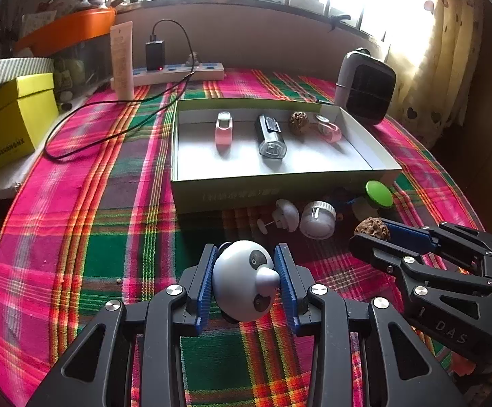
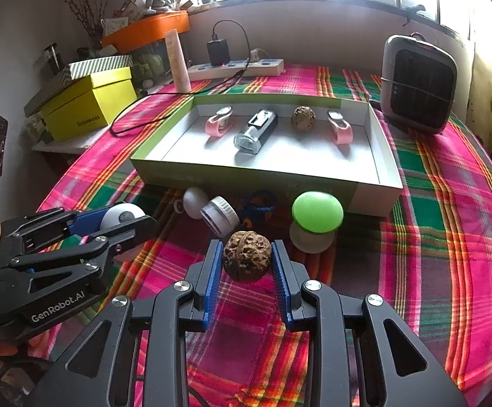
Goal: Organize objects
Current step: 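Carry panda object in left tool and walnut in right tool over box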
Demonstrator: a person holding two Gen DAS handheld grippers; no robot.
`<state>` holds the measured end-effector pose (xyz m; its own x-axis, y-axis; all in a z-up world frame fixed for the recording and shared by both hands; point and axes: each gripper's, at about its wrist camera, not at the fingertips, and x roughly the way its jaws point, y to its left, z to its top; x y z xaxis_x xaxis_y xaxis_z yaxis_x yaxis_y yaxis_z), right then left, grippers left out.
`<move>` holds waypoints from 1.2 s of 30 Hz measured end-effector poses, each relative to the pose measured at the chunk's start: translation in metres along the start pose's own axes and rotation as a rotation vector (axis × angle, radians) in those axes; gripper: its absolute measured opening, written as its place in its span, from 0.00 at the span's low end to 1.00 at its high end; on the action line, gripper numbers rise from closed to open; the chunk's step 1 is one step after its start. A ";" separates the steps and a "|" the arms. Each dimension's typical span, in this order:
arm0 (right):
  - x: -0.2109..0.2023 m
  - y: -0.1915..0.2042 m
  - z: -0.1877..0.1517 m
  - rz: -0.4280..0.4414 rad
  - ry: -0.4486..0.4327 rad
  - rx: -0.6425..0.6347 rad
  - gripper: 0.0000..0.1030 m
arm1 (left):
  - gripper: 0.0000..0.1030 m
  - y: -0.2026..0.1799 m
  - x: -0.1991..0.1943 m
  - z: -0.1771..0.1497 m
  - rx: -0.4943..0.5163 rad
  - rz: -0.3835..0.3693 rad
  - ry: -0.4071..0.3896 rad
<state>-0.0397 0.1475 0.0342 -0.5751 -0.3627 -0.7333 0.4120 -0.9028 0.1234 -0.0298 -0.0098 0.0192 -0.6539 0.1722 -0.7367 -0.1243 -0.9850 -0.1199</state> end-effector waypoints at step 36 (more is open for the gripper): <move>-0.002 -0.009 0.043 0.039 -0.047 -0.030 0.29 | 0.32 0.007 -0.005 0.044 -0.011 -0.016 -0.062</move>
<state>-0.0729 0.1464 0.0635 -0.5900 -0.4089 -0.6962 0.4557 -0.8805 0.1309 -0.0597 -0.0175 0.0512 -0.6968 0.1879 -0.6922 -0.1273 -0.9821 -0.1385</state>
